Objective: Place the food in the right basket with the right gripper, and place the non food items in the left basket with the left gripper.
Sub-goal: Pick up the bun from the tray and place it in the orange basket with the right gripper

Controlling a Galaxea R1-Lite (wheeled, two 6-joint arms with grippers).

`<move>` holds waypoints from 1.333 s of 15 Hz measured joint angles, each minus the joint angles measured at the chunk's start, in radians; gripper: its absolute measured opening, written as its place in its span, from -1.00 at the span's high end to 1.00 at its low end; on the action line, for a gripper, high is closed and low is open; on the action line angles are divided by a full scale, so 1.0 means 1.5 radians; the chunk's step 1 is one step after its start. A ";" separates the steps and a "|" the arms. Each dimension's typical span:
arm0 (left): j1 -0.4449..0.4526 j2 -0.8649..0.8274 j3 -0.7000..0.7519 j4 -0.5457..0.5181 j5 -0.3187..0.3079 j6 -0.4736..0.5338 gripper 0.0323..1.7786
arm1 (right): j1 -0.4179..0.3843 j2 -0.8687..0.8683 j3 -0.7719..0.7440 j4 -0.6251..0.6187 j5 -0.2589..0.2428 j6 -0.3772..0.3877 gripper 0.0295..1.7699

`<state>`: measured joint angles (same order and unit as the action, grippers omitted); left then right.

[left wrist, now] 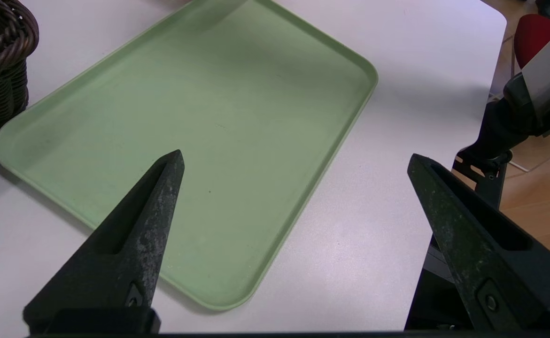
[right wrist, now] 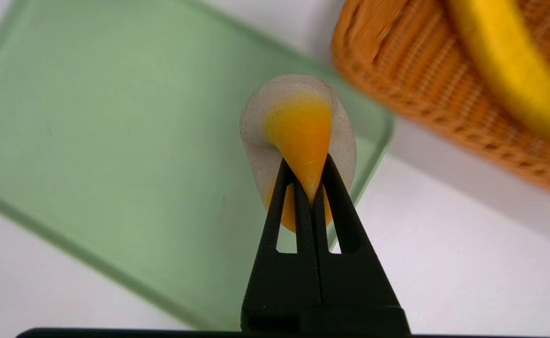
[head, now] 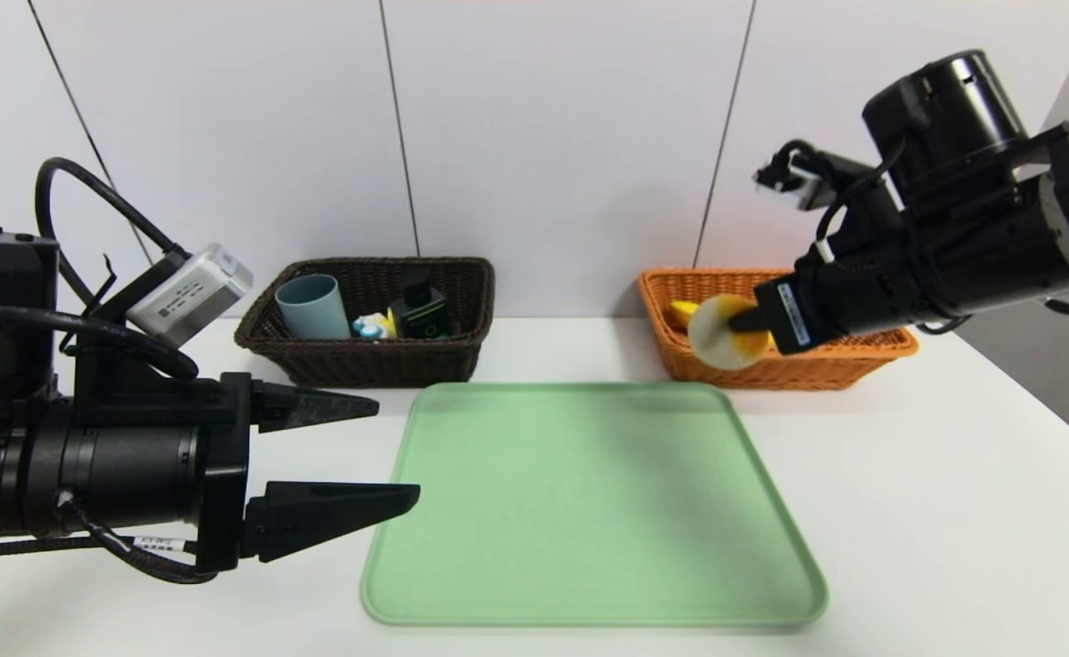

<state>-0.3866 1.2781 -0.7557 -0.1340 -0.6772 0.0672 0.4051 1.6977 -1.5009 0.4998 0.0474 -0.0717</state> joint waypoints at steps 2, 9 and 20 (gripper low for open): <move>0.001 -0.001 0.000 0.000 0.000 0.000 -0.90 | -0.030 0.017 -0.049 -0.035 -0.002 0.004 0.98; 0.001 0.006 -0.005 -0.001 0.001 -0.001 -0.90 | -0.121 0.158 -0.179 -0.051 -0.052 0.039 0.98; 0.002 0.011 0.006 -0.002 0.001 -0.001 -0.90 | -0.187 0.347 -0.295 -0.049 -0.126 0.083 0.55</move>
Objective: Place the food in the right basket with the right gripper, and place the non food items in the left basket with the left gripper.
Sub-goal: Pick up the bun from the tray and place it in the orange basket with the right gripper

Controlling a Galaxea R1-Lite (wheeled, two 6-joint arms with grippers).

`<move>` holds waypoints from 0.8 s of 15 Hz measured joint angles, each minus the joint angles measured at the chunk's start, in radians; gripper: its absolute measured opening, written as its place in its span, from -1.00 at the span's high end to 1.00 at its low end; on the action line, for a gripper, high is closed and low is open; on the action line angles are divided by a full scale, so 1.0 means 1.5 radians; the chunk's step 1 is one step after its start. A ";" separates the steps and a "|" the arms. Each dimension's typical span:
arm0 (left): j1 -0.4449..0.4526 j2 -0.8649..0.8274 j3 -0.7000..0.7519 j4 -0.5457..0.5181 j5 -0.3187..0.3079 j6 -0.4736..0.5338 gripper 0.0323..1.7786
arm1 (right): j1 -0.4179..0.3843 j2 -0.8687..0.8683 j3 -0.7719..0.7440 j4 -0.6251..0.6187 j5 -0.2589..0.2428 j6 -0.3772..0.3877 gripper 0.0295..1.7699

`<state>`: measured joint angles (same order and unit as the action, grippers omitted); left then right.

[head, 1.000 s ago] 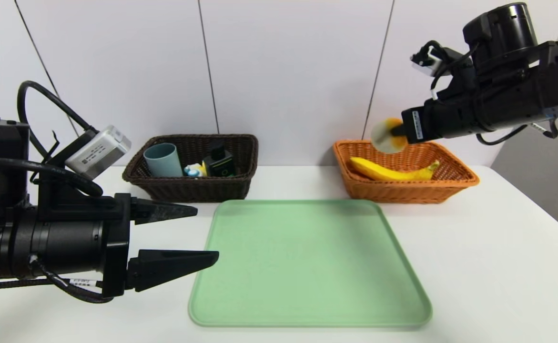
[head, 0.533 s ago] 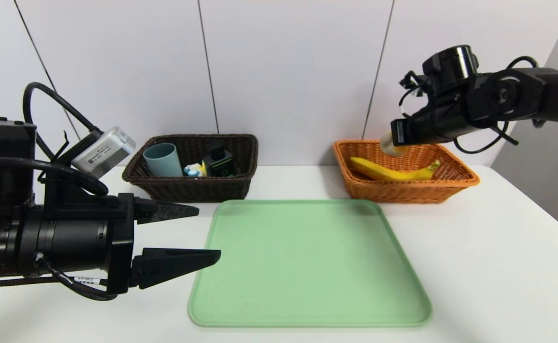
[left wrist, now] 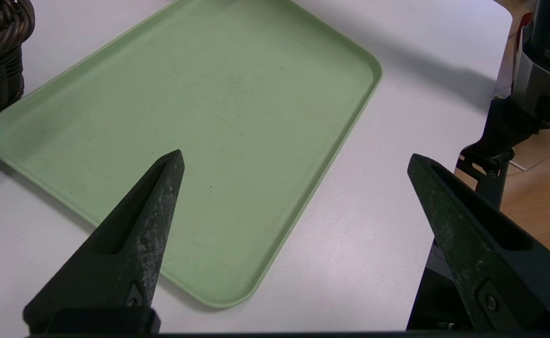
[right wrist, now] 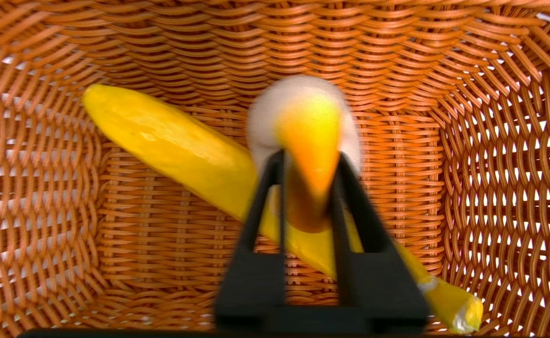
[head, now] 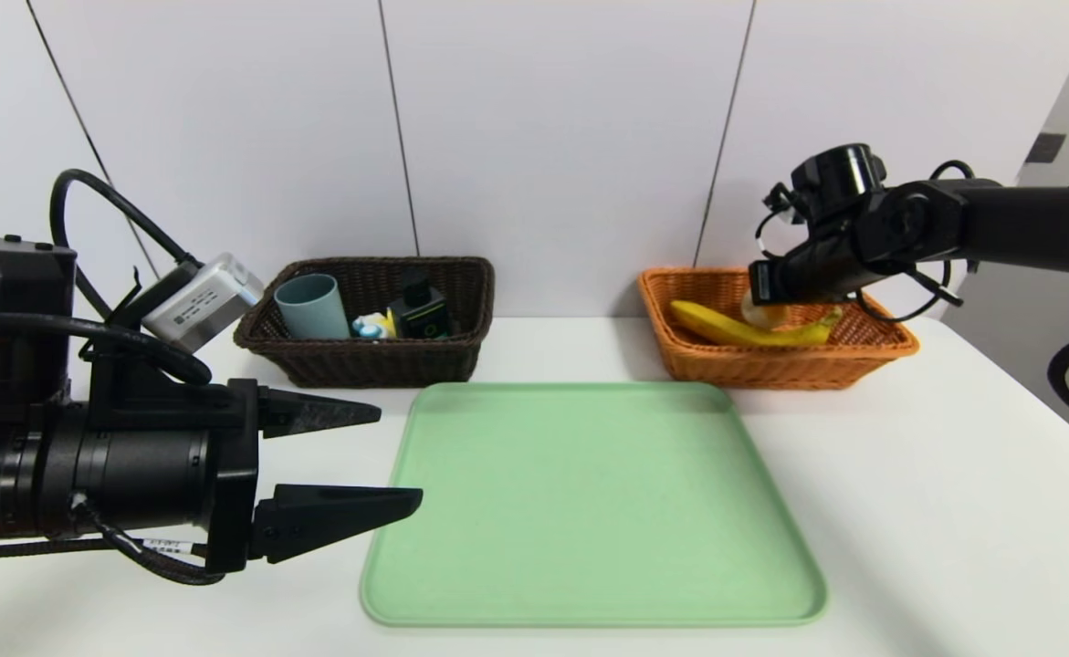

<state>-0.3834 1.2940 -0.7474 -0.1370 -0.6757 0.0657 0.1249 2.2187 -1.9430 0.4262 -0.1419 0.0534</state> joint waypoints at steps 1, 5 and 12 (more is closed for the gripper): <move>0.000 -0.001 0.000 0.000 0.000 0.000 -0.90 | -0.002 0.001 0.000 0.002 0.000 0.001 0.38; 0.000 -0.003 0.001 0.000 0.000 -0.001 -0.90 | -0.003 -0.004 0.001 0.008 0.008 0.011 -0.14; 0.001 -0.027 0.000 0.000 0.029 -0.006 -0.90 | -0.006 -0.079 0.011 0.110 0.089 0.015 -0.61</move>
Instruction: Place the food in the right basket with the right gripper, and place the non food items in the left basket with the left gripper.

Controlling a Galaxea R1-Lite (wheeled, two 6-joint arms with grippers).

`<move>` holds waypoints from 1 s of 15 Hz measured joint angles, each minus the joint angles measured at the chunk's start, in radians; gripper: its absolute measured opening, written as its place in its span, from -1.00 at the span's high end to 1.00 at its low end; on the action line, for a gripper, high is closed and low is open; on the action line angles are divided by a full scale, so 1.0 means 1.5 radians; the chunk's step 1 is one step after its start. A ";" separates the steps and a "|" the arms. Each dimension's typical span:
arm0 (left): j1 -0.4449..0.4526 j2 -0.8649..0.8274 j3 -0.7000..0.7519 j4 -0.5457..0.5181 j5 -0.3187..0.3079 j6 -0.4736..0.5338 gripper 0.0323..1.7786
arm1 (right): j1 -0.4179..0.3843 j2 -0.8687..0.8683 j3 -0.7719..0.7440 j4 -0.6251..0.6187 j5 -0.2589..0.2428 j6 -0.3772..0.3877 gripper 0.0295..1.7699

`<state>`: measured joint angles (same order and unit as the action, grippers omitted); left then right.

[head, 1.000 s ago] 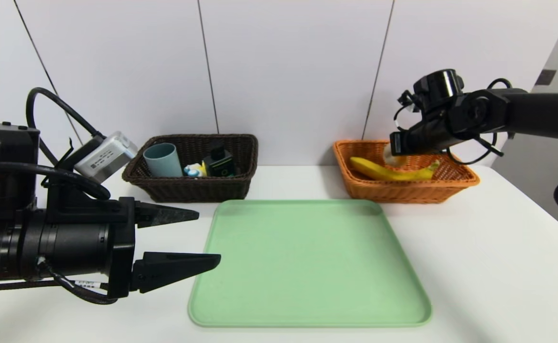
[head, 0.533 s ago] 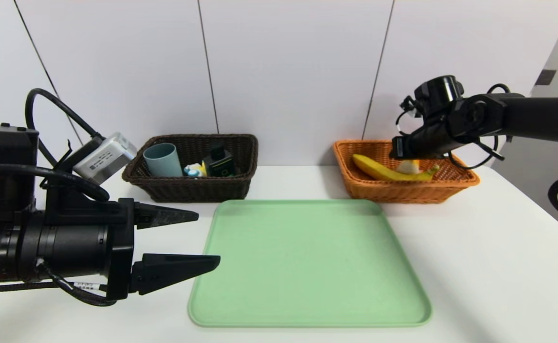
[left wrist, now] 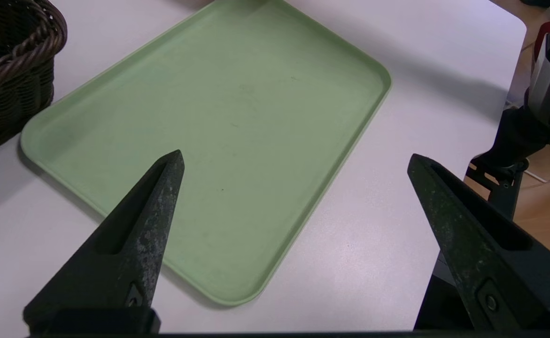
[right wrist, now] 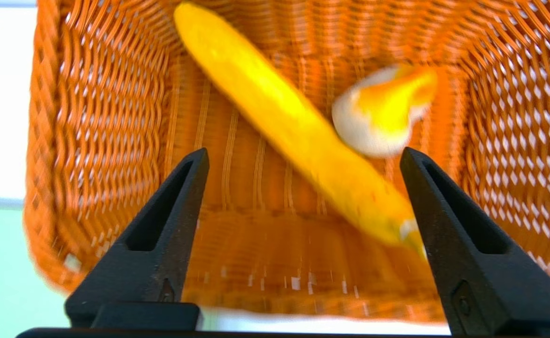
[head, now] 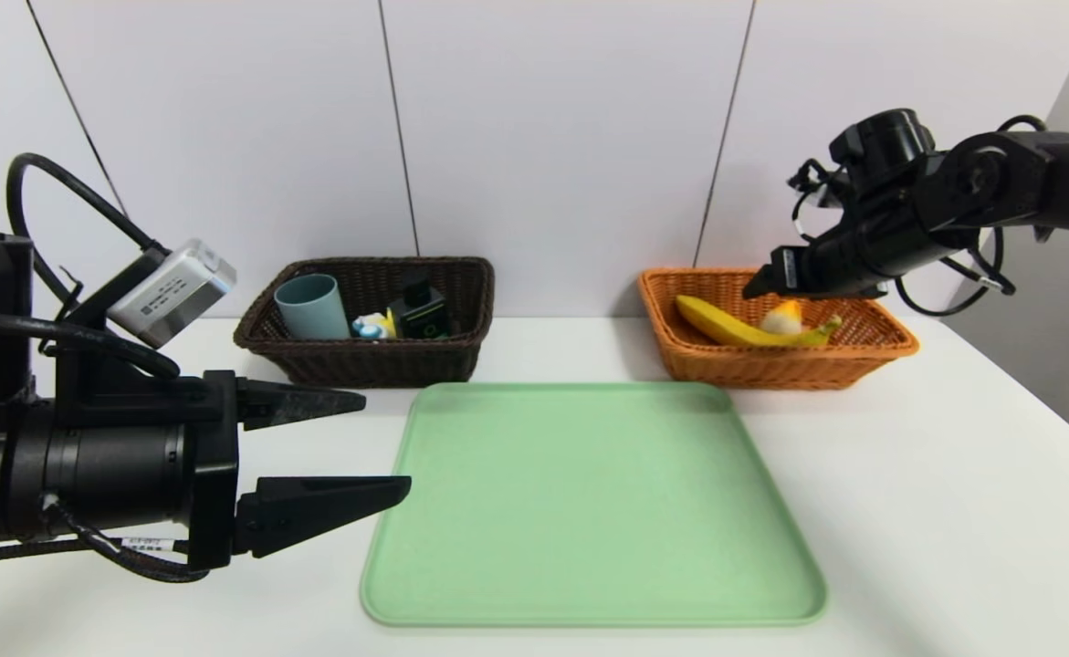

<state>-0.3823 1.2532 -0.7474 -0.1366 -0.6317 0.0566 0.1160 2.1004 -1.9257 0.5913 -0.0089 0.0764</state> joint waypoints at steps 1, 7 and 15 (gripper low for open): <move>0.002 -0.005 0.000 0.000 0.001 -0.001 -0.90 | 0.000 -0.012 0.000 0.020 0.001 0.000 -0.65; 0.005 -0.046 0.004 0.002 0.024 -0.005 -0.90 | 0.021 -0.121 0.014 0.169 0.012 0.001 -0.80; 0.005 -0.137 0.008 0.067 0.258 -0.002 -0.90 | 0.109 -0.470 0.321 0.214 -0.039 0.027 -0.89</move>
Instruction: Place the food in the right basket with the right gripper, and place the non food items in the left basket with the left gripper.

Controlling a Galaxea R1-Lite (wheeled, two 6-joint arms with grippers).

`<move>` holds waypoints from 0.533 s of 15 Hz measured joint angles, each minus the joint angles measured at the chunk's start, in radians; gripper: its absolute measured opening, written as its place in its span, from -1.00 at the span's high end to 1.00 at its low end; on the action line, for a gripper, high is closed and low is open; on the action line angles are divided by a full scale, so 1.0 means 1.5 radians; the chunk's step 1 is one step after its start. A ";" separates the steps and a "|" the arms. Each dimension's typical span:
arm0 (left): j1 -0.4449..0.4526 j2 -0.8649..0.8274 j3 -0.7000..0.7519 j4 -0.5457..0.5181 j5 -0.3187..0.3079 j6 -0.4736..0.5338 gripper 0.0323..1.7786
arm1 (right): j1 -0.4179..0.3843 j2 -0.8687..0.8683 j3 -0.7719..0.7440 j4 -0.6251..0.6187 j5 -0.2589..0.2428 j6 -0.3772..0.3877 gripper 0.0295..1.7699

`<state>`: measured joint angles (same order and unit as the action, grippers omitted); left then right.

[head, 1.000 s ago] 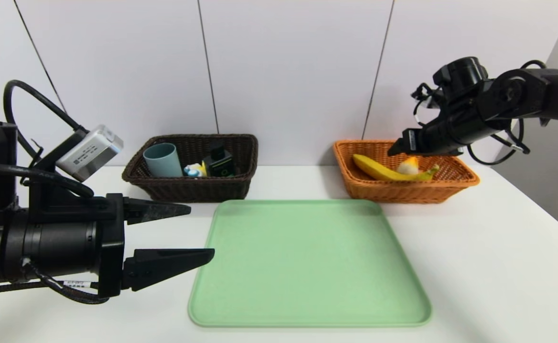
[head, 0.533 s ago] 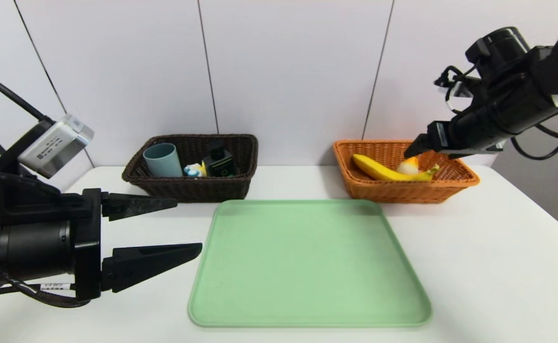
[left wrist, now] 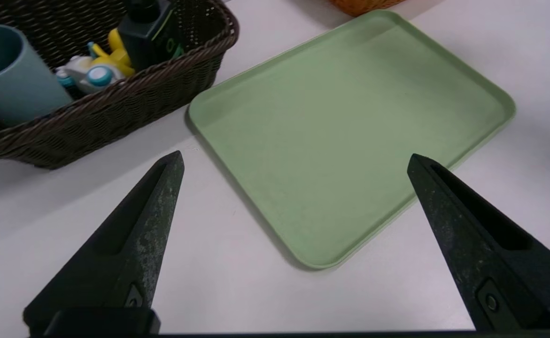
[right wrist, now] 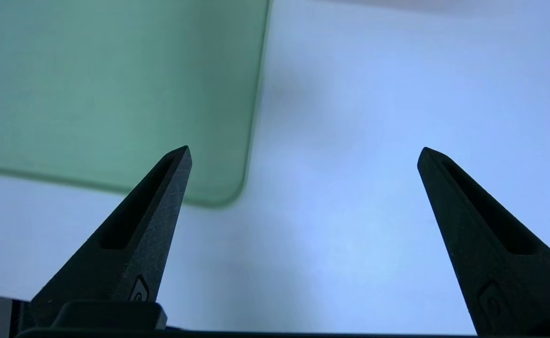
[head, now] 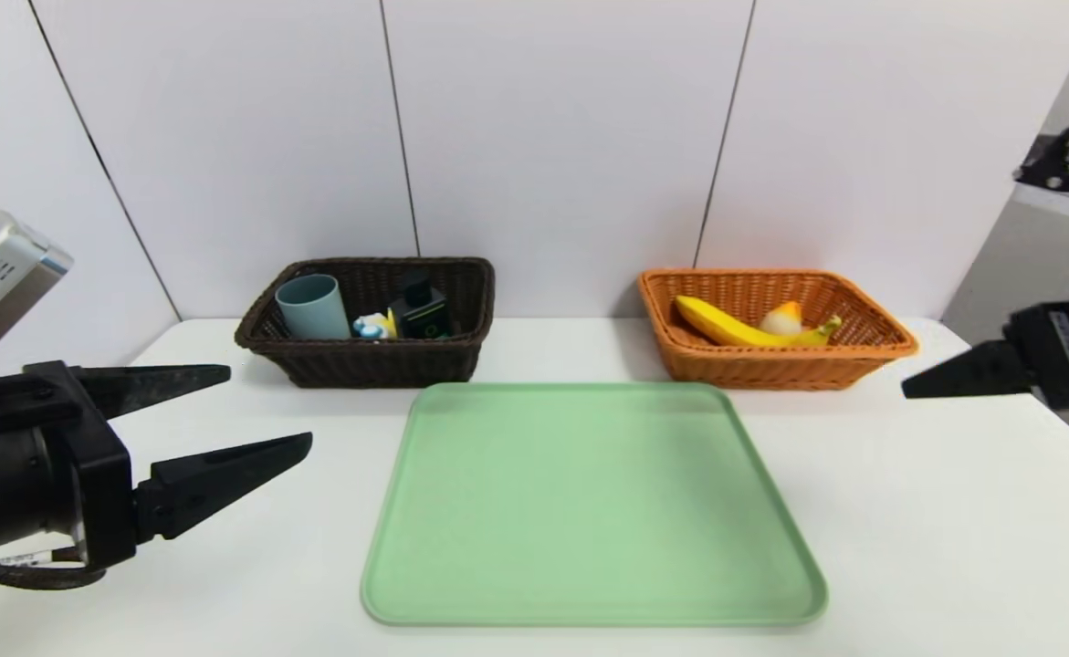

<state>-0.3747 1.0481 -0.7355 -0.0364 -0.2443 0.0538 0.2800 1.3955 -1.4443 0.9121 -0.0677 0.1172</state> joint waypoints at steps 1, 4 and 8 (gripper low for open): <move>0.004 -0.012 0.000 0.011 0.026 0.001 -0.90 | 0.004 -0.045 0.036 0.000 -0.008 0.005 -0.89; 0.046 -0.064 0.004 0.057 0.047 0.007 -0.90 | -0.001 -0.176 0.106 0.001 -0.020 0.010 -0.91; 0.159 -0.142 0.049 0.078 0.046 0.060 -0.90 | -0.041 -0.317 0.171 0.003 -0.024 0.007 -0.91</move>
<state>-0.1360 0.8345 -0.6615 0.0802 -0.1755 0.1443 0.2183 0.9202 -1.1881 0.9172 -0.1038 0.1283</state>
